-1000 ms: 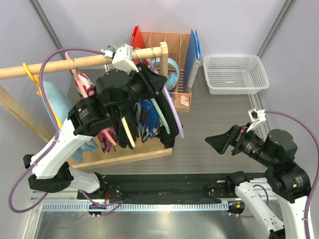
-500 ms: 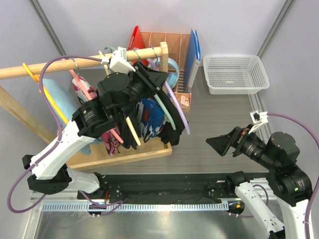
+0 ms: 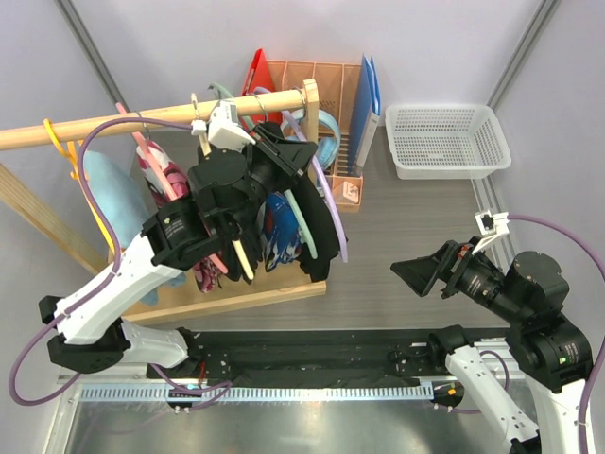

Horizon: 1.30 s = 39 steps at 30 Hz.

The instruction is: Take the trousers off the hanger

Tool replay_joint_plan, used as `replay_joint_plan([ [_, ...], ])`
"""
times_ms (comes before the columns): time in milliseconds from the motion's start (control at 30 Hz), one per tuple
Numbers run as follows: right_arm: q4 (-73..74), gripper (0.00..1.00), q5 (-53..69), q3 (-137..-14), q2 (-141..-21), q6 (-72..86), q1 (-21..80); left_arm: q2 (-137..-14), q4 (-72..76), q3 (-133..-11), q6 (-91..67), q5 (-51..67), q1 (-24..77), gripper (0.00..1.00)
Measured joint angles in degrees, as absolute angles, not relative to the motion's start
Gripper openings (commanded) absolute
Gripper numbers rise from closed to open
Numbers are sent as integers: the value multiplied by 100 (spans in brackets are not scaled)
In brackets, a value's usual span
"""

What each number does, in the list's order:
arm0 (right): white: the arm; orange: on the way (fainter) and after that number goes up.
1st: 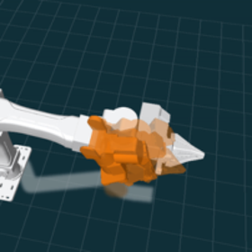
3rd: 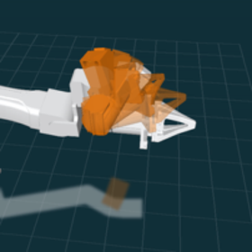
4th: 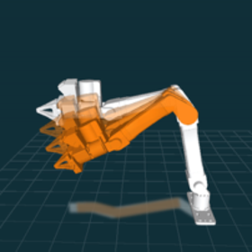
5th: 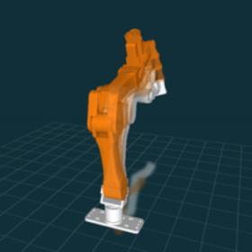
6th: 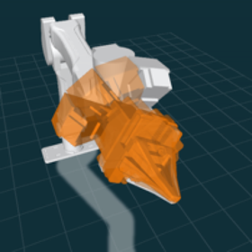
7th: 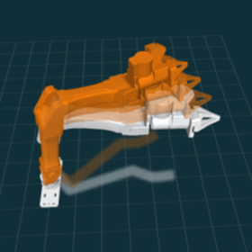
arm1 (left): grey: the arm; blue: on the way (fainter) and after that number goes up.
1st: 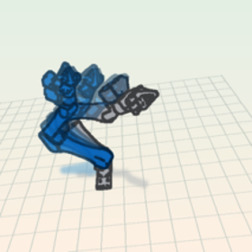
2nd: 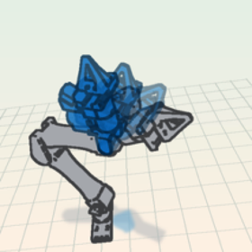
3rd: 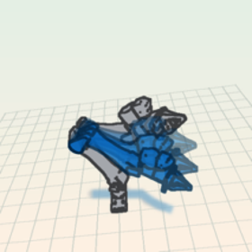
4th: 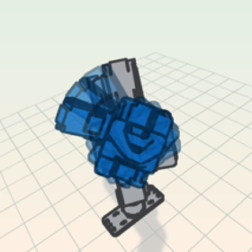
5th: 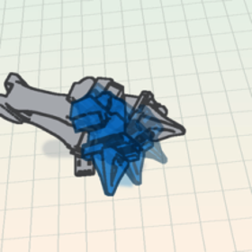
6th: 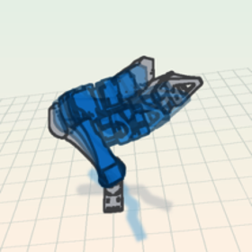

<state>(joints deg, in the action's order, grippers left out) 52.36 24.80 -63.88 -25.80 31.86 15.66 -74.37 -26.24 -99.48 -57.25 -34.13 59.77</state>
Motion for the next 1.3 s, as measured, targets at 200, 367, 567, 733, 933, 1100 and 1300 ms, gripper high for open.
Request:
replay_joint_plan([
  [200, 5236, 100, 2480, -6388, -2574, 3188, 1566, -7229, -2274, -9607, -5793, -3288, 5981, 0],
  [367, 5236, 100, 2480, -6418, -2574, 3188, 1566, -7037, -2126, -9413, -5763, -3057, 5948, 0],
  [567, 5236, 100, 2480, -6418, -2574, 3188, 1566, -6810, -2117, -9341, -5489, -2877, 5933, 0],
  [733, 5236, 100, 2477, -6418, -2578, 3186, 1566, -6698, -2082, -9369, -5341, -2641, 5913, 0],
  [933, 5236, 100, 2464, -6418, -2593, 3186, 1566, -6681, -2174, -9568, -5367, -2126, 5922, 0],
  [1100, 5240, 100, 2456, -6449, -2646, 3179, 1566, -6517, -2480, -9568, -5509, -1914, 5922, 0],
  [1300, 5308, 100, 2414, -6580, -2711, 3153, 1566, -6069, -2888, -9564, -5662, -1691, 5922, 0],
])
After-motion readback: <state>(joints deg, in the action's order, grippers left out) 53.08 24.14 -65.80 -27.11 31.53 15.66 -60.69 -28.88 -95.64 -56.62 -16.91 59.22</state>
